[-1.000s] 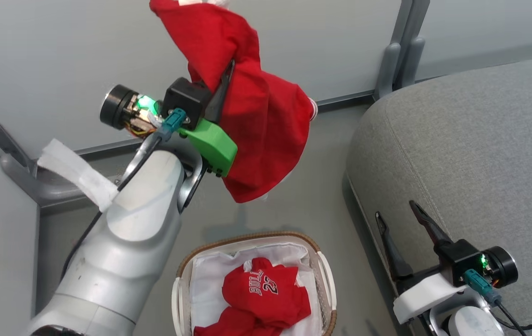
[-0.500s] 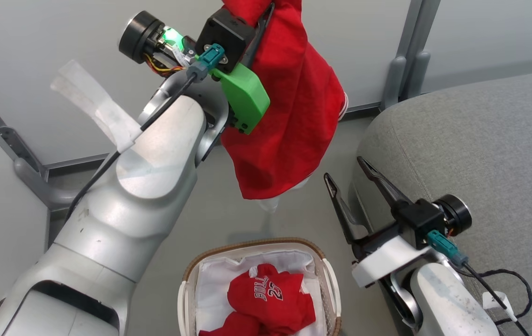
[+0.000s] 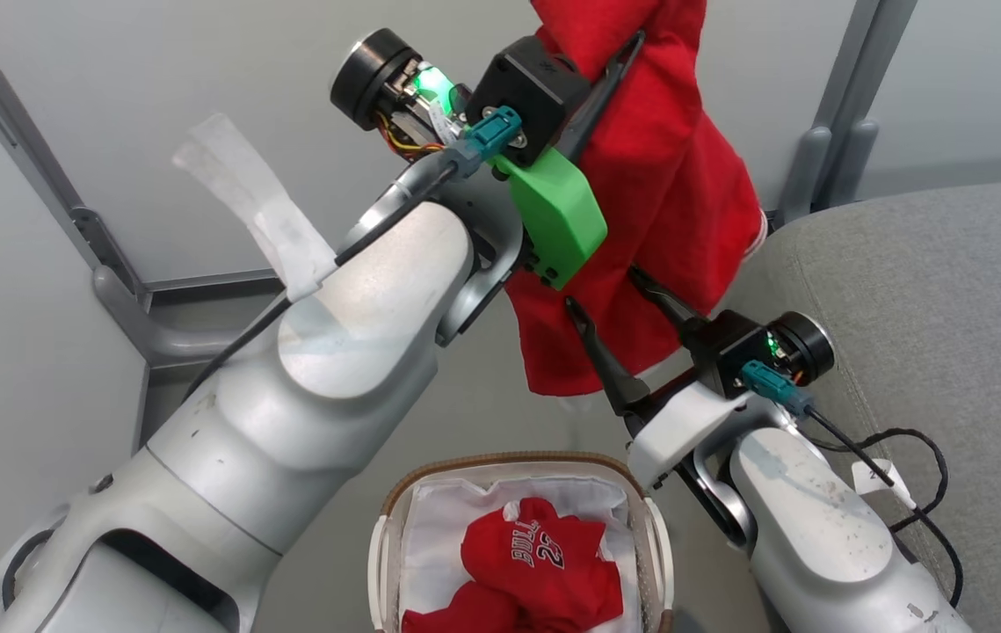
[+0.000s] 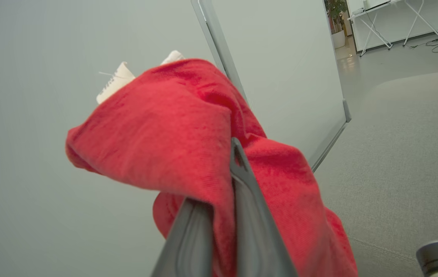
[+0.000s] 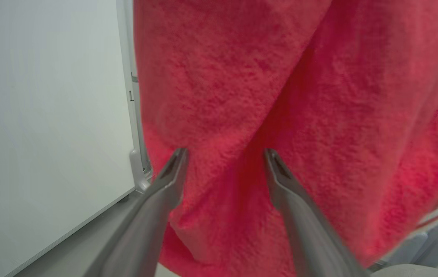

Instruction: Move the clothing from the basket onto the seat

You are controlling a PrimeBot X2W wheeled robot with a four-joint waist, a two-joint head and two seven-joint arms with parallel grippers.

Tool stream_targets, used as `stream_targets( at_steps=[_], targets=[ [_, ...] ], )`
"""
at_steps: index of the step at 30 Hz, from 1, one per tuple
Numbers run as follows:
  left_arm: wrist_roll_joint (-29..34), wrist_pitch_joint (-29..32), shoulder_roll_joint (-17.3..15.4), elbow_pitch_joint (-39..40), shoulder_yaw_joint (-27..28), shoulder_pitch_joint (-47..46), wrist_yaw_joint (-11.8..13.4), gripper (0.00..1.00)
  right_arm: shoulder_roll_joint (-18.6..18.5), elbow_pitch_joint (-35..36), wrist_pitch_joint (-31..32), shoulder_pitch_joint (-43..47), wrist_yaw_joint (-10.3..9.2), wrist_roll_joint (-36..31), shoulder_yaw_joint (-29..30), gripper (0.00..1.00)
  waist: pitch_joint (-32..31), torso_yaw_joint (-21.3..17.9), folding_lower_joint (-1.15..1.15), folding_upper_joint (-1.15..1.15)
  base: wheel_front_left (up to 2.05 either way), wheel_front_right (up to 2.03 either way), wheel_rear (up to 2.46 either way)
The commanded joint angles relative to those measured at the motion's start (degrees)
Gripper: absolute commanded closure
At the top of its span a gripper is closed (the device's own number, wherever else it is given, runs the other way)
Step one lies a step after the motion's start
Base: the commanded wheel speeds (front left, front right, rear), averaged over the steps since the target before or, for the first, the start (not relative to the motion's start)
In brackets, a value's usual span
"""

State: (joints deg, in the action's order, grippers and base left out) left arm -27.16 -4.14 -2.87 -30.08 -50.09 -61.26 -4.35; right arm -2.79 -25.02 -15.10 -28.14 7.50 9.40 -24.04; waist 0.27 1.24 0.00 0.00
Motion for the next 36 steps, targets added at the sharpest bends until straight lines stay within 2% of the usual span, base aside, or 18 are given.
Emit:
stream_targets(
  at_steps=[1, 6, 7, 8, 9, 10, 18, 27, 29, 30, 36],
  targets=[
    [-0.76, -0.30, -0.05, 0.54, -0.73, -0.99, 0.71, 1.00, -0.19, -0.75, -0.11, -1.18, -0.02, 0.72, -0.22, 0.00, -0.18, 0.93, 0.00, 0.00, 0.00, 0.00, 0.00],
    [-3.94, -1.09, -0.05, 2.02, -4.03, -0.64, 2.57, 1.00, -0.19, -1.33, -0.10, -4.78, -0.02, 2.87, -1.67, 0.00, -0.32, 1.90, 0.00, 0.00, 0.00, 0.00, 0.00],
    [-4.34, -1.22, -0.04, 2.12, -4.60, -0.44, 2.82, 1.00, -0.19, -1.08, -0.11, -5.29, -0.02, 3.24, -1.90, 0.51, -0.39, 1.98, 0.00, 0.00, 0.00, 0.00, 0.00],
    [-4.81, -1.43, -0.02, 2.21, -4.97, -0.28, 3.00, 1.00, -0.19, -0.91, -0.10, -5.60, -0.02, 3.47, -1.99, 0.51, -0.45, 2.03, 0.00, 0.00, 0.00, 0.00, 0.00],
    [-5.52, -1.59, -0.03, 2.25, -5.26, 0.03, 3.18, 1.00, -0.19, -0.61, -0.11, -6.01, -0.02, 3.61, -1.96, 0.85, -0.53, 2.05, 0.00, 0.00, 0.00, 0.00, 0.00],
    [-6.04, -1.75, -0.04, 2.23, -5.53, 0.24, 3.38, 1.00, -0.22, -0.50, -0.10, -6.33, -0.02, 3.31, -1.82, 1.00, -0.60, 2.06, 0.00, 0.00, 0.00, 0.00, 0.00],
    [-8.12, -2.92, -0.06, 0.25, -6.25, 1.22, 4.50, 1.00, -0.20, 1.12, -0.11, -5.24, -0.02, 1.73, -1.12, 1.00, -1.06, 1.68, 0.00, 0.00, 0.00, 0.00, 0.00],
    [-9.94, -4.39, -0.52, -2.34, -5.81, 3.17, 3.86, 1.00, -0.20, 2.03, -0.11, -4.04, -0.02, 1.21, 0.47, 1.00, -1.19, 0.77, 0.00, 0.00, 0.00, 0.00, 0.00],
    [-10.44, -5.24, -1.03, -2.53, -5.69, 4.09, 3.21, 0.45, -0.20, 2.54, -0.11, -3.82, -0.02, 1.17, 0.91, 1.00, -1.17, 0.54, 0.00, 0.00, 0.00, 0.00, 0.00],
    [-10.68, -5.84, -1.54, -2.69, -5.62, 4.74, 2.91, 0.00, -0.20, 2.89, -0.11, -3.49, -0.02, 1.04, 1.26, 1.00, -1.17, 0.42, 0.00, 0.00, 0.00, 0.00, 0.00],
    [-14.22, -8.95, -2.99, -3.50, -3.20, 10.94, 2.22, 0.00, -0.21, 4.10, -0.11, -1.88, -0.02, 0.13, 4.38, 1.00, -1.11, -0.12, 0.00, 0.00, 0.00, 0.00, 0.00]
  ],
)
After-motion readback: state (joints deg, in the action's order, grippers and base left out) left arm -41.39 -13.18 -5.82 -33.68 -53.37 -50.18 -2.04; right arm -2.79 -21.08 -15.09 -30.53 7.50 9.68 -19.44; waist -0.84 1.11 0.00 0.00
